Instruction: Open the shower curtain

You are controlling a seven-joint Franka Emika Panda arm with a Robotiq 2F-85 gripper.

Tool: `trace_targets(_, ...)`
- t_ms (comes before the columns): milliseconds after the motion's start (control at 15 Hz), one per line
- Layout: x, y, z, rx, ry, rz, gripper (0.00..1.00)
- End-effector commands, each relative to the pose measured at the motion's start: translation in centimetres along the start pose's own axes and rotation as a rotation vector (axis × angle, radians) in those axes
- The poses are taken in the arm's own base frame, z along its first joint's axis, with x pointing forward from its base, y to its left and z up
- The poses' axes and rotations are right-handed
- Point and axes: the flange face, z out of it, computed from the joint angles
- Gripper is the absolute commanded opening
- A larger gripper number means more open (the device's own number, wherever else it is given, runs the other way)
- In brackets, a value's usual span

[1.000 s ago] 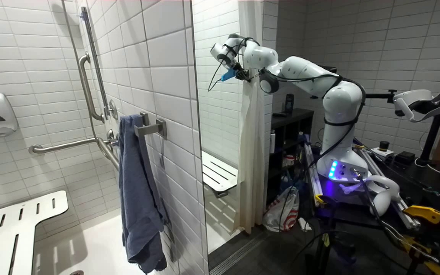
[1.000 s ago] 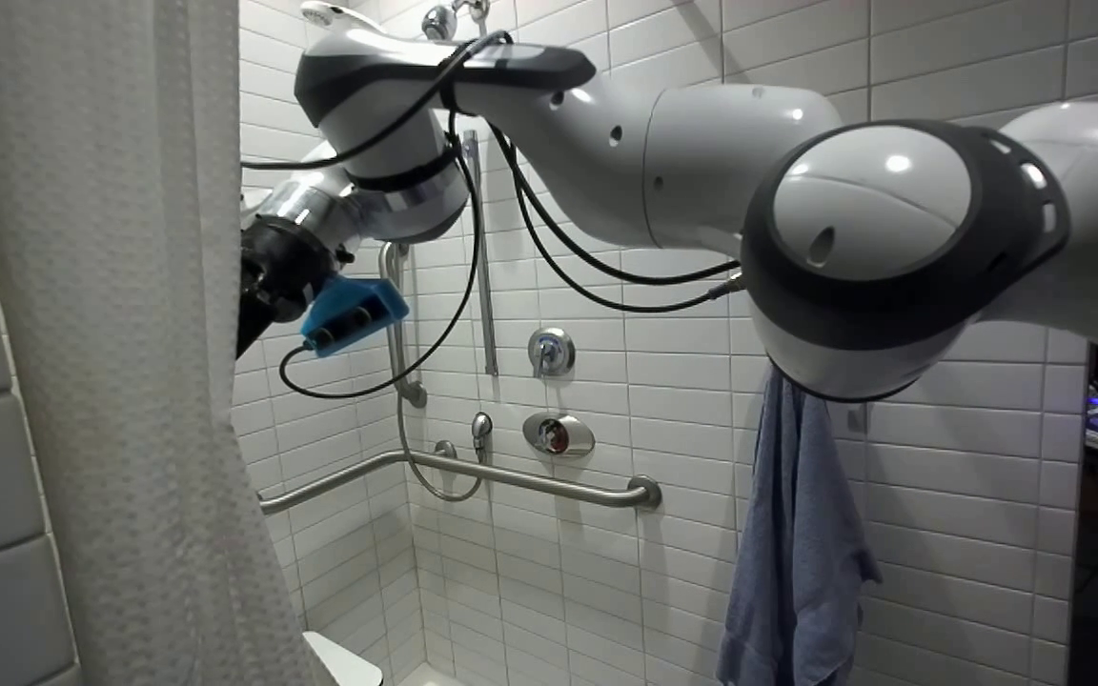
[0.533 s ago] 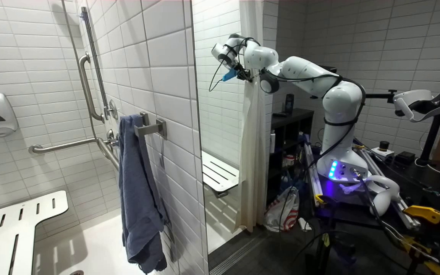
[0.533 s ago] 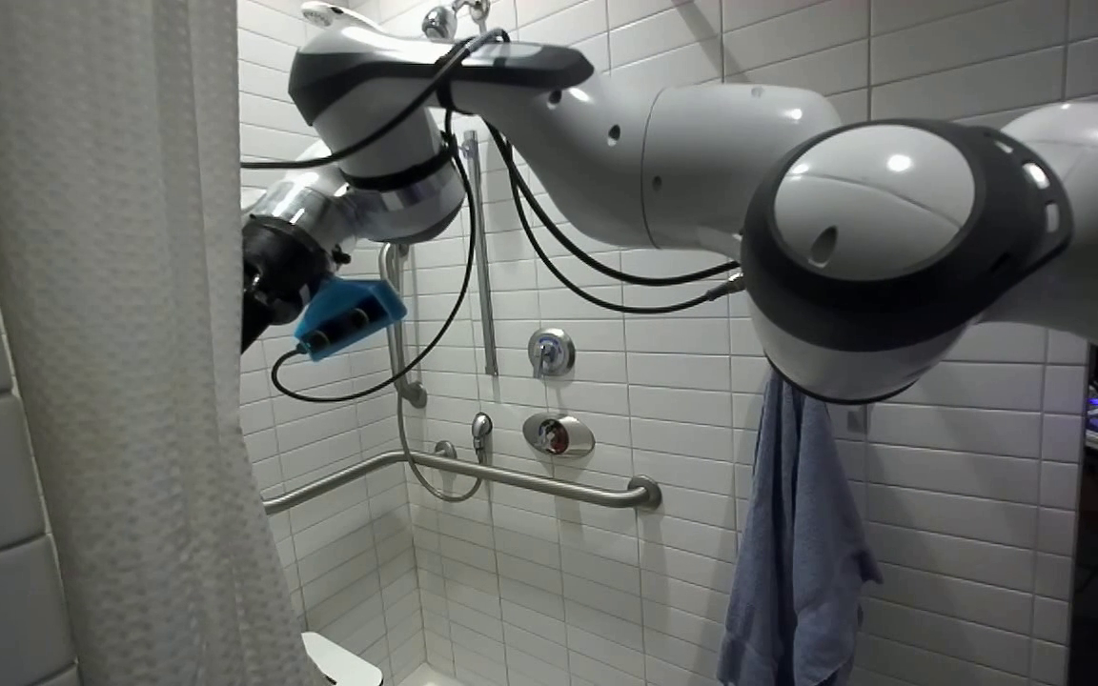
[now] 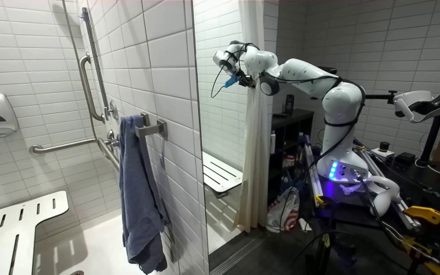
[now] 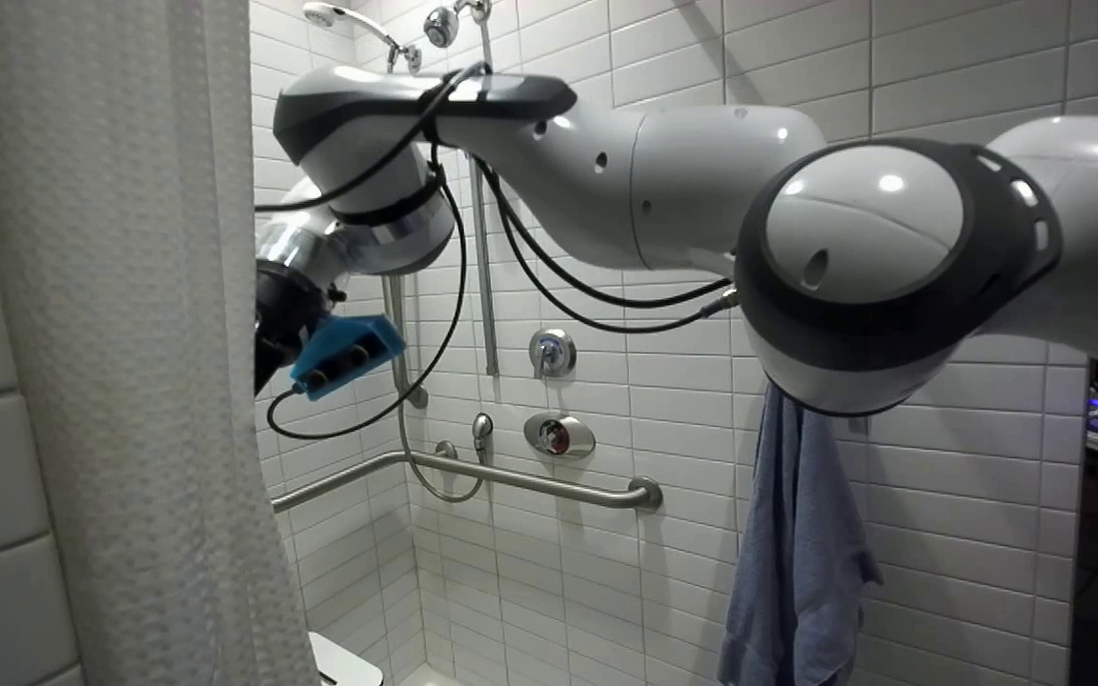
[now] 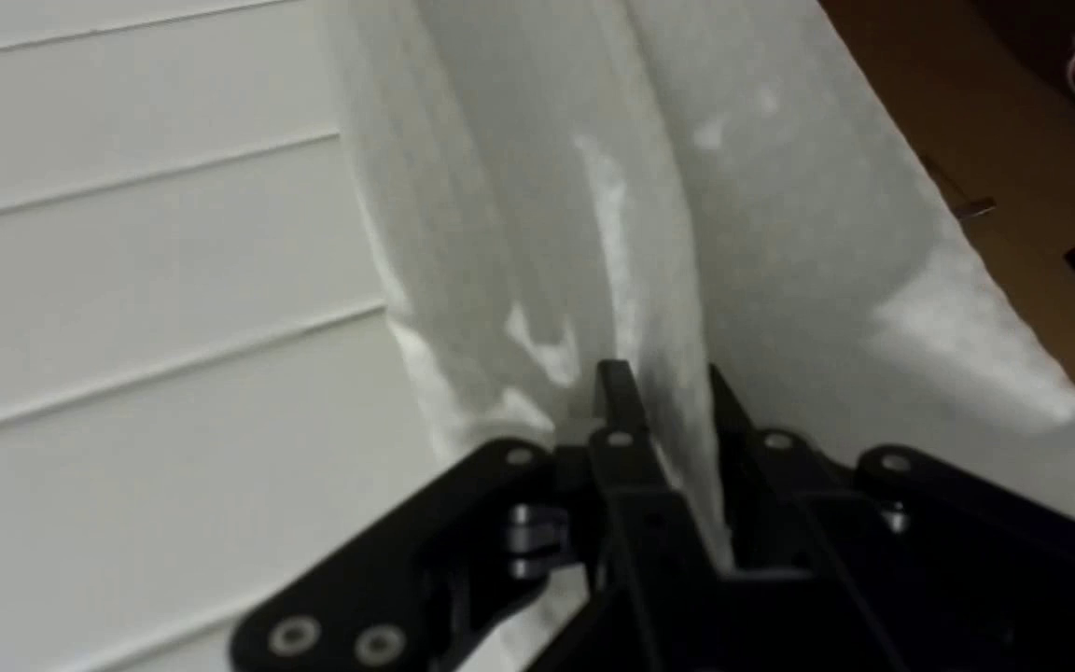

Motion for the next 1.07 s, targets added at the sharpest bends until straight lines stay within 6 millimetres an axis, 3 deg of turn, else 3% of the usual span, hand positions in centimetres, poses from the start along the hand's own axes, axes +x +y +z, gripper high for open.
trace_targets(0, -1.9, 1.8, 3.7, 0.039, -0.035, 0.006, 0.51)
trace_targets(267, -3.6, 3.3, 6.4, 0.063, -0.047, 0.043, 0.79)
trace_targets(467, -4.3, 3.8, 6.7, 0.059, -0.068, 0.072, 0.98)
trace_targets(667, -4.9, 4.0, 6.2, 0.027, -0.080, 0.128, 1.00)
trace_targets(1000, -5.8, 4.2, 3.6, -0.042, -0.070, 0.243, 1.00)
